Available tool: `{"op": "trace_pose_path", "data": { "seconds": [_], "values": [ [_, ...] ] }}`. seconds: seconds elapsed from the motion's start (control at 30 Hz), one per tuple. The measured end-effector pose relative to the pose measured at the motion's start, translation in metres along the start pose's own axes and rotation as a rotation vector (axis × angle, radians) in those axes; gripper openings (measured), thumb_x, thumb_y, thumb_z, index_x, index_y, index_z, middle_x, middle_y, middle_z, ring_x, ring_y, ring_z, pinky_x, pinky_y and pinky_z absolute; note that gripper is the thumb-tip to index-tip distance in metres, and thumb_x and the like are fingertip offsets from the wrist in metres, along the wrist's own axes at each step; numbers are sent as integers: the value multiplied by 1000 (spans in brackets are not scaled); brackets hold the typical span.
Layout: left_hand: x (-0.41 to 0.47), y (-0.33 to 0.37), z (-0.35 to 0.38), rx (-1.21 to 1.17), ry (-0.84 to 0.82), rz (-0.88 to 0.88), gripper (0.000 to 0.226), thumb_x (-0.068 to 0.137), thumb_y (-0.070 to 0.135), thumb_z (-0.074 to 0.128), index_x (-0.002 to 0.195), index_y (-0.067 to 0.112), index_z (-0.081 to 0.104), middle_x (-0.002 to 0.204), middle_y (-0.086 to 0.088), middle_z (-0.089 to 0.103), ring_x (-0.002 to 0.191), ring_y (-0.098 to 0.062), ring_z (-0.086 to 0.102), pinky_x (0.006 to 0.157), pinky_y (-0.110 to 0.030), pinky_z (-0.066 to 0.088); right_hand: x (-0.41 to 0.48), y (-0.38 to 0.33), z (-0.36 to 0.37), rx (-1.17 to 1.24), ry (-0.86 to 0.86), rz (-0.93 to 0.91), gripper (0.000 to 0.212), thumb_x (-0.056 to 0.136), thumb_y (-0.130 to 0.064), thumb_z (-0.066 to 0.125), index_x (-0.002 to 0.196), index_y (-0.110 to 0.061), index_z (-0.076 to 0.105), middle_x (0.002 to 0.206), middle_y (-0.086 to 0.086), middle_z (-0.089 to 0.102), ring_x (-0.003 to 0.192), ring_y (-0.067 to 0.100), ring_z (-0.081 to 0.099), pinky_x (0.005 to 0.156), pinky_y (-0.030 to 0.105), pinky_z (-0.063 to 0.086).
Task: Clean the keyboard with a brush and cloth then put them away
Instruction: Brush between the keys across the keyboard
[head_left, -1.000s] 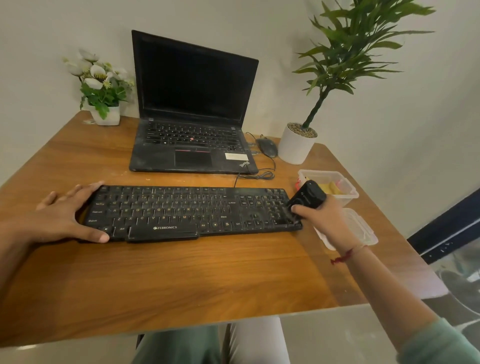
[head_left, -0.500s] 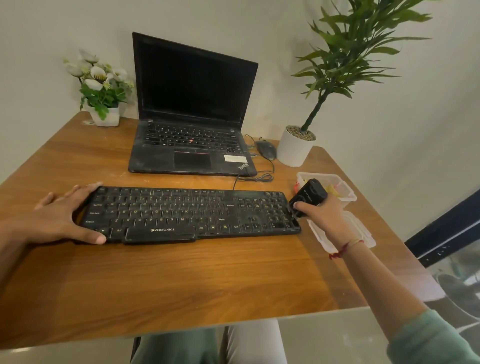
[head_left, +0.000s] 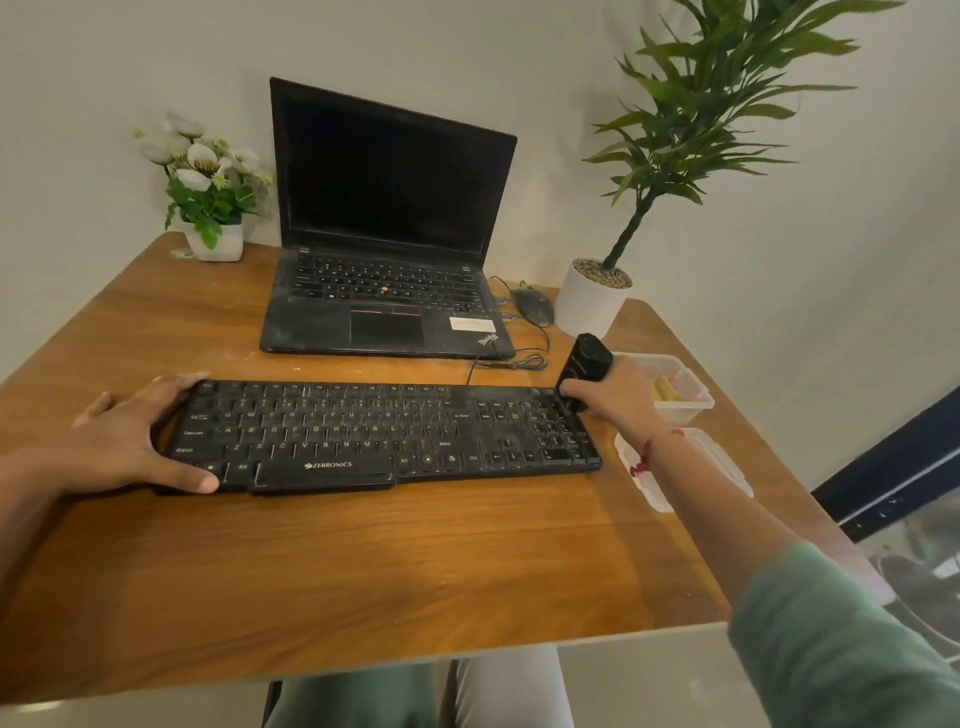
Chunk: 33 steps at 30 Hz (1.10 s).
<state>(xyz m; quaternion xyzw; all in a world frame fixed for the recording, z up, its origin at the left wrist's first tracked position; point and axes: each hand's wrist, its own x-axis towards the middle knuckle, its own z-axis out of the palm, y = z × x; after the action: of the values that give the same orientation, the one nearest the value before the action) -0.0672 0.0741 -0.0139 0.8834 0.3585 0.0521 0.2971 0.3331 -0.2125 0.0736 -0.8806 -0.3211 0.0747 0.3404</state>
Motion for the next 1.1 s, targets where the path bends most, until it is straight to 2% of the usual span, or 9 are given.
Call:
{"op": "trace_pose_path", "data": {
  "seconds": [0.07,0.2,0.33,0.53,0.67,0.77,0.83,1.0,1.1],
  "values": [
    [1,-2,1,3,11,3,143,16,91,61,143,40,18,148,2,35,140,-21,23,114,-44,5,-14,10,-8,5,-15,44,28,68,-25,77,85,-5,66,78,8,70,78,21,68,72,40,58],
    [3,-2,1,-18,-8,3,143,17,89,63,143,40,17,150,4,33,143,-17,15,114,-43,0,-38,25,-21,25,-93,115,28,63,-21,80,83,-8,66,77,8,70,77,21,68,73,46,58],
    [3,-5,1,-64,-3,26,123,17,87,66,127,57,21,150,0,31,141,-20,19,115,-47,1,-32,23,-19,-8,-94,117,29,63,-25,79,84,-11,65,80,7,71,78,20,68,74,44,59],
    [-1,0,-1,21,-43,16,137,21,90,62,139,50,7,155,4,22,144,-17,9,116,-43,-2,11,-3,2,6,-10,41,23,69,-29,76,80,-13,64,79,6,69,77,18,66,70,34,58],
    [-3,0,-1,10,-39,5,143,20,92,60,144,45,6,156,3,19,144,-16,5,116,-42,-5,23,-12,11,36,49,-6,23,69,-26,77,81,-13,63,79,4,65,82,21,64,68,31,54],
    [-2,2,-1,3,-28,3,145,18,91,60,145,42,10,154,1,24,143,-19,10,116,-43,-2,14,-9,4,37,-30,30,21,69,-25,77,76,-17,59,81,5,67,82,20,66,75,37,58],
    [-2,3,0,4,-12,0,145,17,91,60,145,40,13,152,0,29,142,-21,16,115,-43,2,-2,-6,-5,25,-96,77,20,68,-22,78,76,-18,60,80,6,69,80,20,68,74,40,59],
    [2,-2,1,0,-17,-1,143,19,88,64,144,42,14,151,4,31,141,-19,19,114,-44,2,-38,3,-24,19,-270,119,31,65,-15,81,92,-10,64,83,7,70,76,17,69,60,31,59],
    [3,-3,1,-10,-21,-1,143,19,87,66,144,41,14,152,5,28,142,-18,17,114,-43,-1,-33,-6,-29,55,-356,123,33,69,-13,79,96,-13,61,87,7,70,75,15,69,54,21,53]
  ]
}}
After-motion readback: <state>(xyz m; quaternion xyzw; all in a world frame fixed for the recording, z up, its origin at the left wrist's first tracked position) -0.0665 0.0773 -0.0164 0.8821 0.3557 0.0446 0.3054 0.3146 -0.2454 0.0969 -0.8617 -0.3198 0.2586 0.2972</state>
